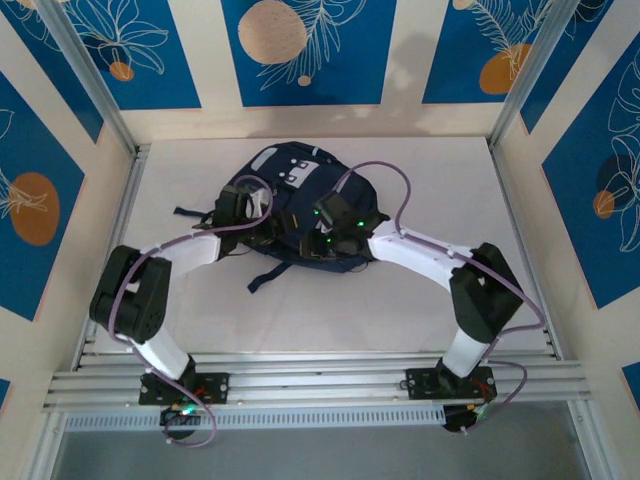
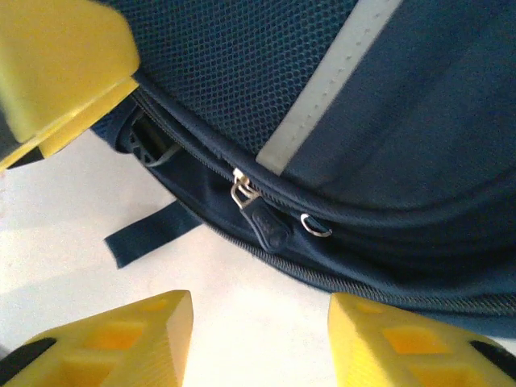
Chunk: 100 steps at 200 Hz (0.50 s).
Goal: Pack the student bag
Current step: Zip the student bag at the center of the table.
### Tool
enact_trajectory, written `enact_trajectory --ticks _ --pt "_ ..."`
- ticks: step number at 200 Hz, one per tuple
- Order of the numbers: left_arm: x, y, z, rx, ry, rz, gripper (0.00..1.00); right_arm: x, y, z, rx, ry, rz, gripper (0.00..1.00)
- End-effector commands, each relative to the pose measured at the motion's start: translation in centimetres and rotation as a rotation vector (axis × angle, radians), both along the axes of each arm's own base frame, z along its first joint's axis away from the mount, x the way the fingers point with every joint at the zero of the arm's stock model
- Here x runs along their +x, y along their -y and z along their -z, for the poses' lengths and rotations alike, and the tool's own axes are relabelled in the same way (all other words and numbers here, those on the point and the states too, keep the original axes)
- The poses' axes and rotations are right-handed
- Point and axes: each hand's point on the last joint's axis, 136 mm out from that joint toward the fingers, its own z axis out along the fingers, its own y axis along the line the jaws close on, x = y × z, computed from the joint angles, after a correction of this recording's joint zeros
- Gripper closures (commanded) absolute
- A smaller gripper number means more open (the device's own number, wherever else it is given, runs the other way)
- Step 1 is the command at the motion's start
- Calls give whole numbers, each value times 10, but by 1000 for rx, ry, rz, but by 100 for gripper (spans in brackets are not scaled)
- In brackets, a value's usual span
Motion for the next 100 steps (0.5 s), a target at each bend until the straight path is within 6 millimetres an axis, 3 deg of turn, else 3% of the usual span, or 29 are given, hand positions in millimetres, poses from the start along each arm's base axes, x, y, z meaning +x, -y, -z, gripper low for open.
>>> enact_trajectory --ticks 1,45,100 --pt "22 7 -12 -60 41 -26 41 21 -11 -1 -29 73 74 57" --pt "22 10 -3 -94 19 -24 53 38 -11 28 -157 96 191 59" --pt "14 11 1 -116 6 -21 55 65 16 35 -374 231 335 66"
